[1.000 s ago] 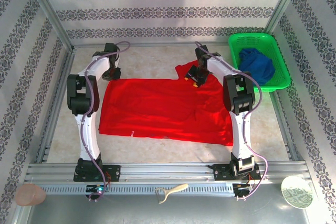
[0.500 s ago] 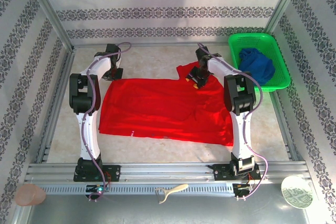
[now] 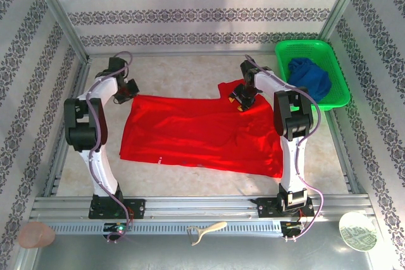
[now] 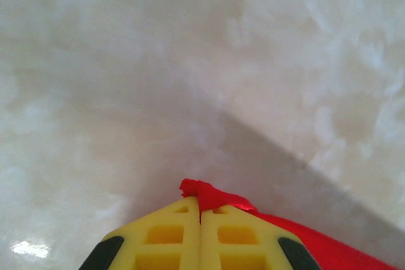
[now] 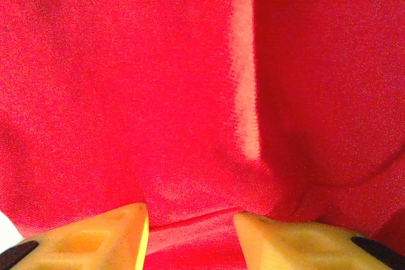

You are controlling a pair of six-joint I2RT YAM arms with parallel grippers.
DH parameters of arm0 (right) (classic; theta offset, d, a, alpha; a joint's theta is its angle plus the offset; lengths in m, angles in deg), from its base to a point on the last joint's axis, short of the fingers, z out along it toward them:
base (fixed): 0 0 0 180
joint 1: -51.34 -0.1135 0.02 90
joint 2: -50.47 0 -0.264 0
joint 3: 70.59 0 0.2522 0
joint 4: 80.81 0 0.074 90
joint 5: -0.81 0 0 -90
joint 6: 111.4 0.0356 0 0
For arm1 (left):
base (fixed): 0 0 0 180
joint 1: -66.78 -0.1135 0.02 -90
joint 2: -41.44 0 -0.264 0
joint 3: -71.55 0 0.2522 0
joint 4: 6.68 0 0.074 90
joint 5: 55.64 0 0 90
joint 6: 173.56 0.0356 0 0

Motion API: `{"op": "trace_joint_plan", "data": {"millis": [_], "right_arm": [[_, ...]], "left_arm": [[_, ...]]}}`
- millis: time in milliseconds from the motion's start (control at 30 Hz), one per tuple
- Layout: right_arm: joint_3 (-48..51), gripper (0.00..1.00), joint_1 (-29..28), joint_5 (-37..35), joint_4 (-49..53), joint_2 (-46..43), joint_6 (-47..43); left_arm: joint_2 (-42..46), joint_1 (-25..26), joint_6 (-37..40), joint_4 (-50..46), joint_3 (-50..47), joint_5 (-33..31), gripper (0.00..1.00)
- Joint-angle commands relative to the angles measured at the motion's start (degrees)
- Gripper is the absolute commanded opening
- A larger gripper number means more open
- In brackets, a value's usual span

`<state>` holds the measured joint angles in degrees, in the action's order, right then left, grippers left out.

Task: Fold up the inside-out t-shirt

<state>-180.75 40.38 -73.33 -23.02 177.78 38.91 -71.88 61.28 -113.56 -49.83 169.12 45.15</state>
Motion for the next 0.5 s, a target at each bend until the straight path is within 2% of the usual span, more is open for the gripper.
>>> {"op": "trace_joint_plan", "data": {"millis": [0,67,100,167,200,267,367,467], "right_arm": [[4.0,0.50,1.1,-6.0,7.8,4.5,1.2],[3.9,0.50,1.2,-6.0,7.8,4.6,1.2],[3.8,0.50,1.3,-6.0,7.8,4.6,1.2],[3.7,0.50,1.2,-6.0,7.9,4.8,1.0],[3.7,0.50,1.3,-5.9,7.8,4.7,1.0],[3.6,0.50,1.3,-5.7,7.7,4.7,0.8],[3.7,0.50,1.4,-5.5,7.4,4.7,0.5],[3.9,0.50,1.6,-5.2,6.9,4.4,0.5]], "left_arm": [[1.1,-0.2,-8.9,7.9,-1.4,1.7,0.00],[1.5,-0.2,-8.7,10.0,-1.9,2.3,0.02],[1.7,-0.3,-8.6,11.2,-2.2,2.5,0.11],[1.8,-0.6,-7.6,13.5,-2.2,3.3,0.43],[1.4,-0.9,-6.8,13.7,-1.6,3.2,0.50],[0.5,-1.8,-5.4,12.9,0.2,3.4,0.56],[-1.4,-2.7,-0.9,9.5,4.6,5.3,0.59],[-5.0,-1.9,7.4,-0.4,12.2,5.9,0.59]]}}
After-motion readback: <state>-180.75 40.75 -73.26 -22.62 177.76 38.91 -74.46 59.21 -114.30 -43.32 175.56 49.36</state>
